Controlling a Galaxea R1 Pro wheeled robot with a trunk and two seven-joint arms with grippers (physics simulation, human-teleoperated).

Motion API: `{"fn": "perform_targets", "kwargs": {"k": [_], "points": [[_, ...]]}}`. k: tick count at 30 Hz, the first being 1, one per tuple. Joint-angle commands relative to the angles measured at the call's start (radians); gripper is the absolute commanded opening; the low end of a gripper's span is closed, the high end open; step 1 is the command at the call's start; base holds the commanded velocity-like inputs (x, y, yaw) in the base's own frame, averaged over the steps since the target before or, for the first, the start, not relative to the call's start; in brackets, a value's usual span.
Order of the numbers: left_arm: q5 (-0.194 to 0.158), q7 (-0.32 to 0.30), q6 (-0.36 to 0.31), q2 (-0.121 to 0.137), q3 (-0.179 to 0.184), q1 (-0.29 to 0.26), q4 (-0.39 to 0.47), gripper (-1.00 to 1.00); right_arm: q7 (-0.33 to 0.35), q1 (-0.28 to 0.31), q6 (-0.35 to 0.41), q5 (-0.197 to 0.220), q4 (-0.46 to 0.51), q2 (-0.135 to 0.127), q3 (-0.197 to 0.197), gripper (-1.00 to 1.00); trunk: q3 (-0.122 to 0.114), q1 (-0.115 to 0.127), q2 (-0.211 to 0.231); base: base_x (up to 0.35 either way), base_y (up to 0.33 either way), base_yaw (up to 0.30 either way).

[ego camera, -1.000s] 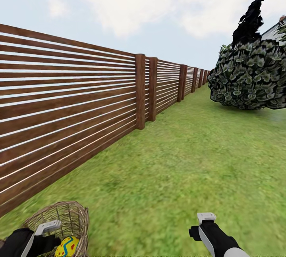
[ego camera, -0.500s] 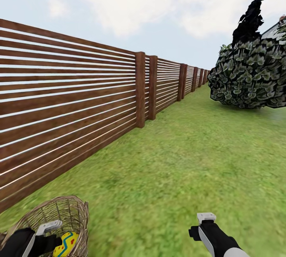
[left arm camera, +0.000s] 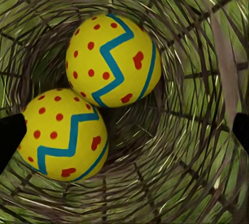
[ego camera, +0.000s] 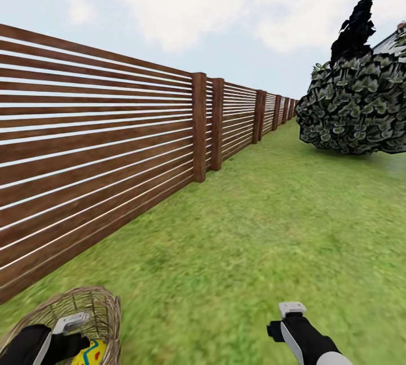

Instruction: Take the three Easter eggs out of the wicker basket on the lawn in the garden, then place them on the lawn next to a single tree (choose any tree) so that all three eggs are next to the same tree and none are left in the basket.

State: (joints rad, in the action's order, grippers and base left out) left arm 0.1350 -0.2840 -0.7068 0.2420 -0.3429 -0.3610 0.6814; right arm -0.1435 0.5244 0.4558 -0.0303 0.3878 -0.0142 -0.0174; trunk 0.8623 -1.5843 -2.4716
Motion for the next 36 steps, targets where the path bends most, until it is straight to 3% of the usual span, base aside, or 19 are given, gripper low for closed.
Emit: {"fn": "perform_targets", "kwargs": {"k": [1, 15, 19, 24, 36], "points": [[0.011, -0.009, -0.003, -0.001, -0.004, -0.001, 0.001, 1.00, -0.001, 0.000, 0.006, -0.003, 0.002, 0.000, -0.001, 1.00, 0.001, 0.000, 0.000, 0.324, 0.069, 0.000], [0.011, -0.009, -0.002, -0.001, -0.005, -0.001, 0.001, 1.00, -0.001, 0.000, 0.006, -0.003, 0.002, 0.002, -0.001, 1.00, 0.001, 0.000, 0.000, 0.072, 0.017, 0.000], [0.011, -0.008, -0.002, -0.001, -0.005, -0.001, 0.001, 1.00, -0.001, 0.000, 0.004, -0.003, -0.009, 0.002, -0.001, 1.00, 0.014, -0.016, -0.028, 0.000, 0.000, 0.000], [0.011, -0.008, -0.002, -0.005, -0.004, -0.001, 0.001, 1.00, -0.002, 0.000, -0.020, -0.003, -0.041, 0.001, 0.019, 1.00, 0.033, -0.018, -0.030, 0.000, 0.000, 0.000], [0.011, -0.008, -0.002, -0.006, -0.005, -0.001, 0.001, 1.00, -0.001, 0.000, -0.019, -0.002, -0.042, -0.006, 0.020, 1.00, 0.079, -0.023, -0.032, 0.000, 0.000, 0.000]]}}
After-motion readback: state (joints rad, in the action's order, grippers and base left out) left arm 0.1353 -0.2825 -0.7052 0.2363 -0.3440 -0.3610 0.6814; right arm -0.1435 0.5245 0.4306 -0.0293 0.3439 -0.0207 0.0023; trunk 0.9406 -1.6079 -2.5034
